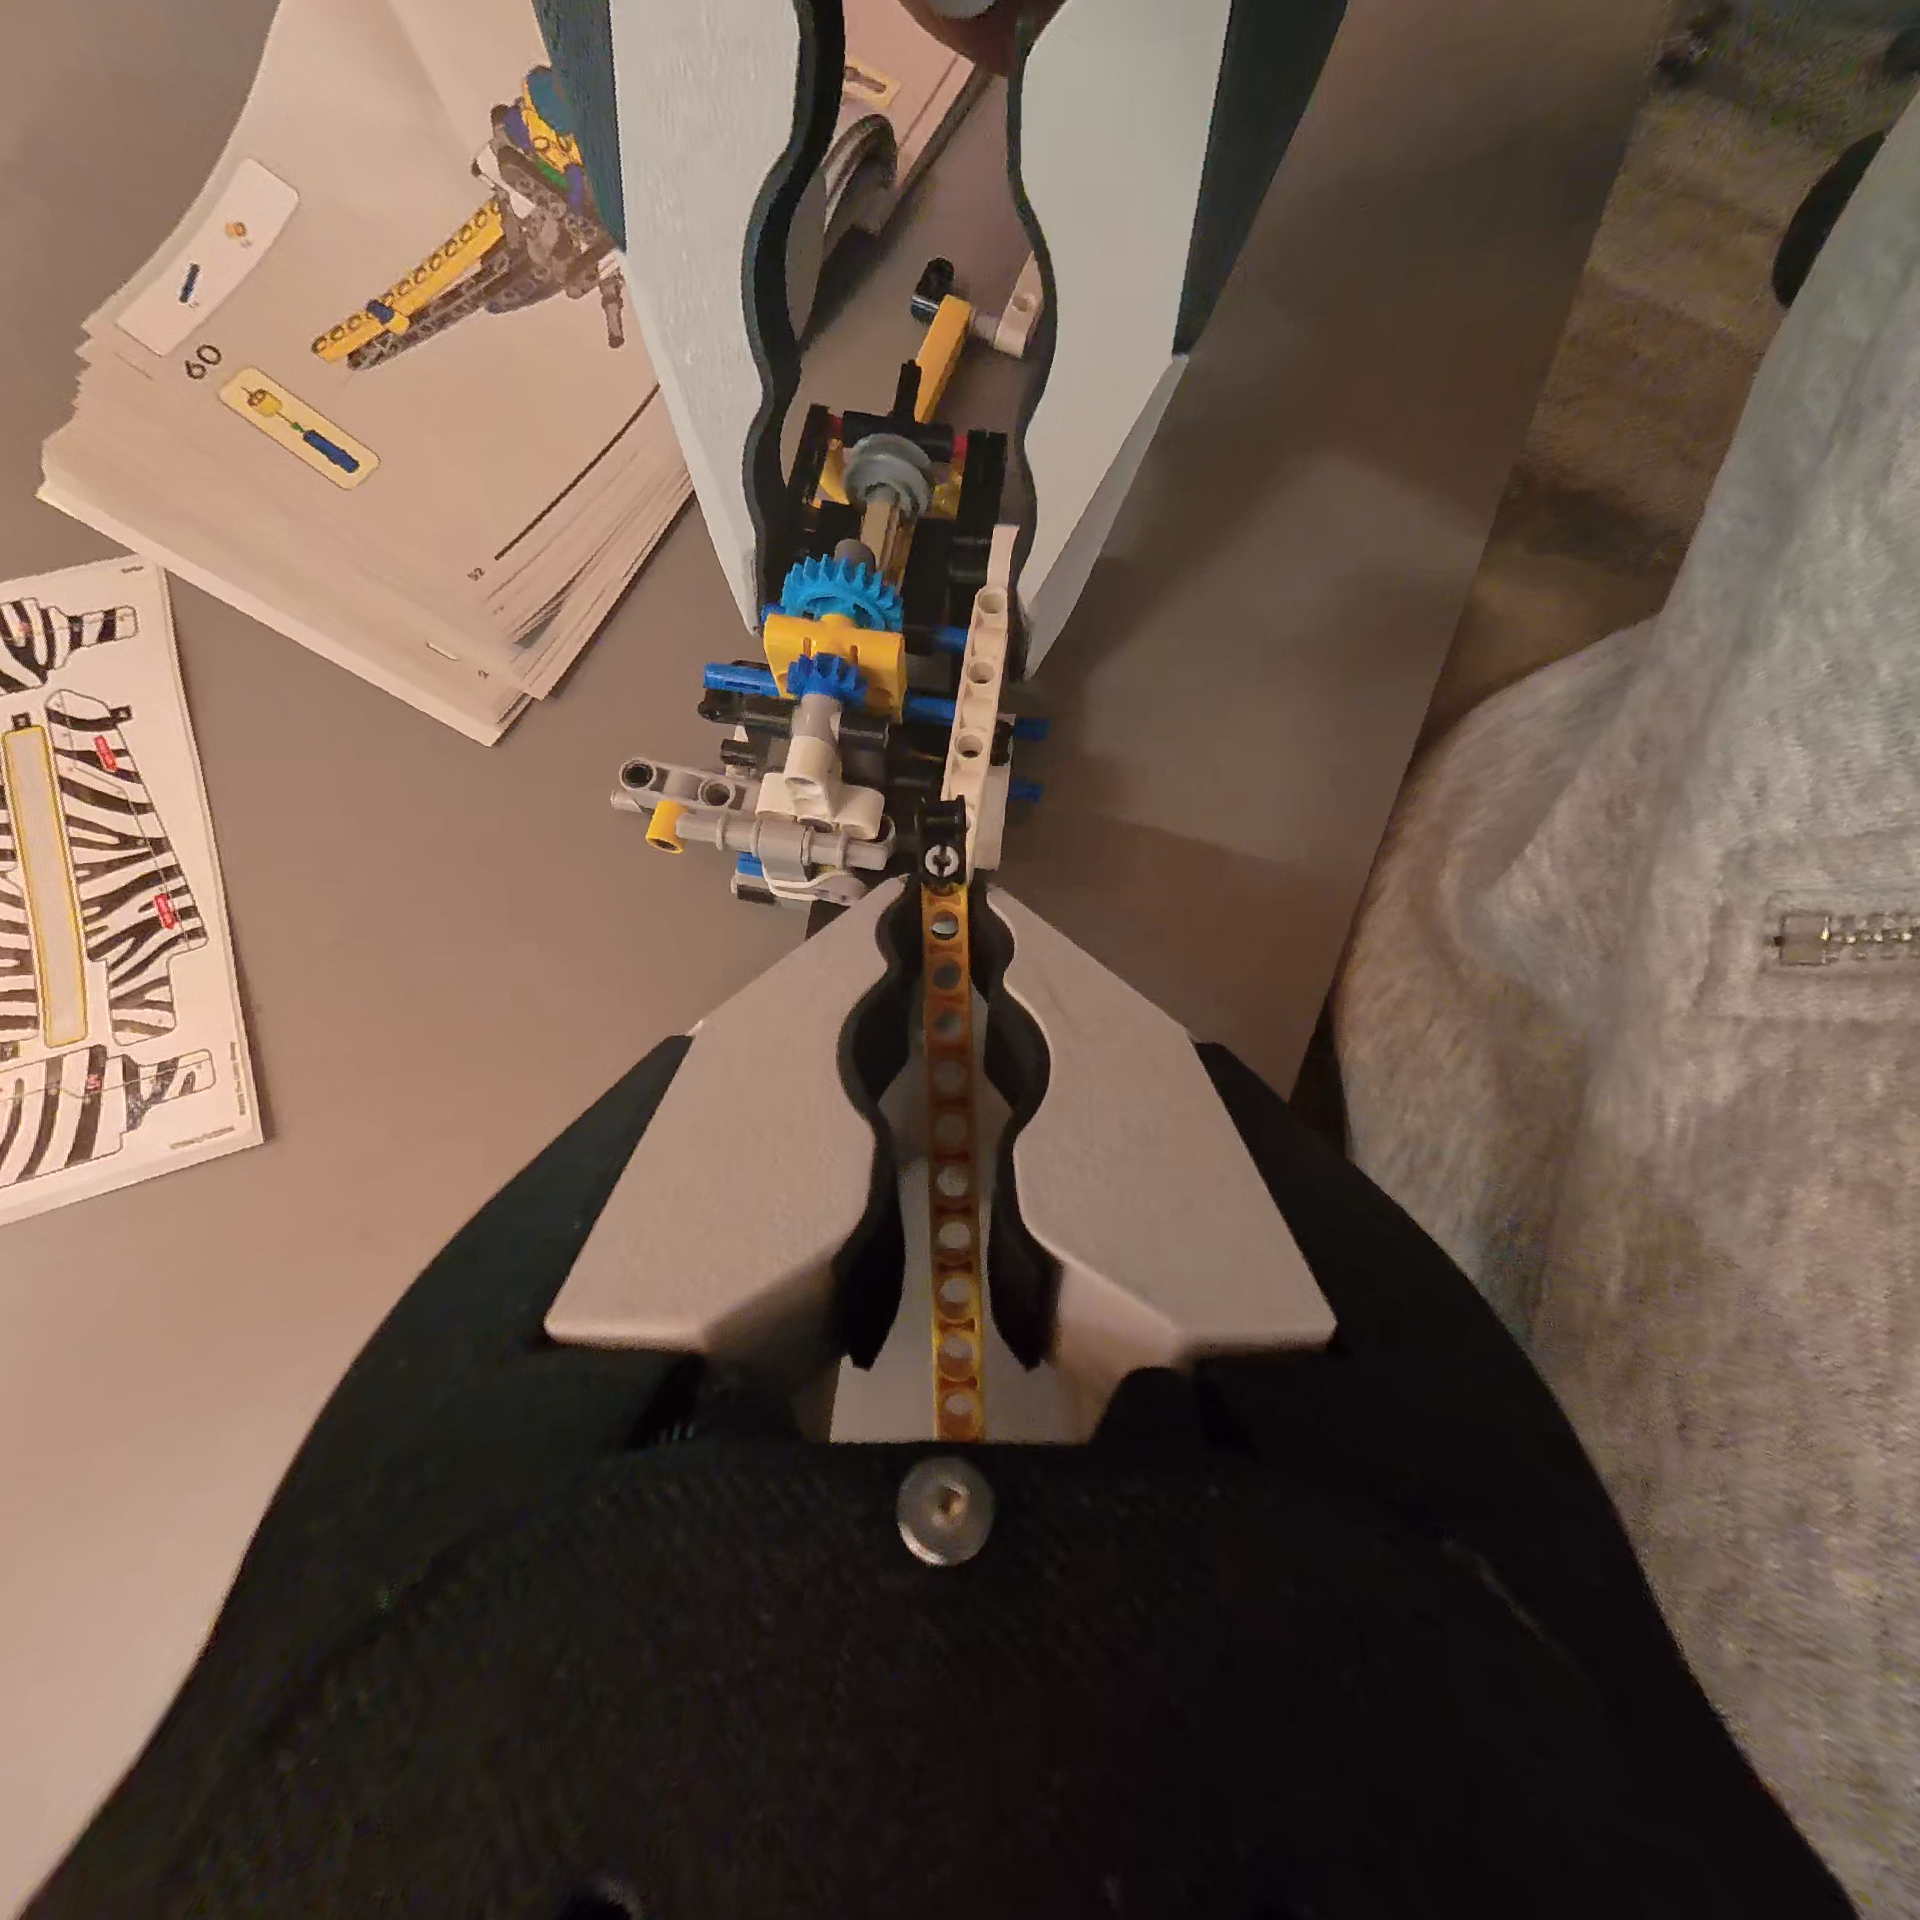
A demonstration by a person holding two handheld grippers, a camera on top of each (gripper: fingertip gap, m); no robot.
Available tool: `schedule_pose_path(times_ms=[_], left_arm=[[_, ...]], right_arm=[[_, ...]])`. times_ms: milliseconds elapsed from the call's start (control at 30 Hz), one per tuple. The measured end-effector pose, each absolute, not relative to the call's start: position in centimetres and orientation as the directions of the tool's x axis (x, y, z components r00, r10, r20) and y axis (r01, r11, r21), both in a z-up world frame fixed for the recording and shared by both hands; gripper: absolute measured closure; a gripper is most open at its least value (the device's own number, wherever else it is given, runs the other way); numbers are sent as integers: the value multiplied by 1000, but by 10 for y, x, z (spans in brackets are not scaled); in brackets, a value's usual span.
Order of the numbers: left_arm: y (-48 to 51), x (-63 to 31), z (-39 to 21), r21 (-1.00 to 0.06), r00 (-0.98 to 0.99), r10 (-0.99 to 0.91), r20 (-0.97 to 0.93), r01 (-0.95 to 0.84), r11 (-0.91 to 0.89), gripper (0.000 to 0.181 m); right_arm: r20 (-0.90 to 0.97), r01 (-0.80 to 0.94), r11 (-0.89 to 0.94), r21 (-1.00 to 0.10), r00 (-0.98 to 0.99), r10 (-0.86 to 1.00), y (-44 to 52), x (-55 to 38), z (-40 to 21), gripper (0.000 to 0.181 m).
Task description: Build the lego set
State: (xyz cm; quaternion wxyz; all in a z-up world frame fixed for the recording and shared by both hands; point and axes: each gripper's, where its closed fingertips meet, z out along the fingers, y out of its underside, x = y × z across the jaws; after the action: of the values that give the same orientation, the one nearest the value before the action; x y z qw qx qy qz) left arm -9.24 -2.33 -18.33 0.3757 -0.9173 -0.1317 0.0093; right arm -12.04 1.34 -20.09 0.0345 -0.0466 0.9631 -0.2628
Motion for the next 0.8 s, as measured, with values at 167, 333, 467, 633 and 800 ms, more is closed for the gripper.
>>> schedule_pose_path(times_ms=[167, 333, 467, 633, 800], left_arm=[[-23, -93, -184, -683, 963, 256, 90, 246, -687, 177], [-22, -93, -182, -653, 950, 284, 129, 297, -697, 178], [-22, -93, -184, -624, 939, 293, 183, 341, -703, 177], [-23, -95, -183, -610, 939, 294, 178, 340, -716, 177], [-24, -95, -185, -607, 940, 287, 186, 340, -718, 177]], right_arm=[[-44, -77, 858, -508, -992, -115, 13, -121, -201, 132], [-47, -69, 865, -498, -993, -106, 15, -121, -202, 132], [-34, -84, 878, -471, -993, -113, 16, -121, -203, 132], [-31, -93, 890, -447, -992, -119, 15, -124, -204, 133], [-5, -125, 904, -409, -990, -139, 15, -125, -206, 133]])
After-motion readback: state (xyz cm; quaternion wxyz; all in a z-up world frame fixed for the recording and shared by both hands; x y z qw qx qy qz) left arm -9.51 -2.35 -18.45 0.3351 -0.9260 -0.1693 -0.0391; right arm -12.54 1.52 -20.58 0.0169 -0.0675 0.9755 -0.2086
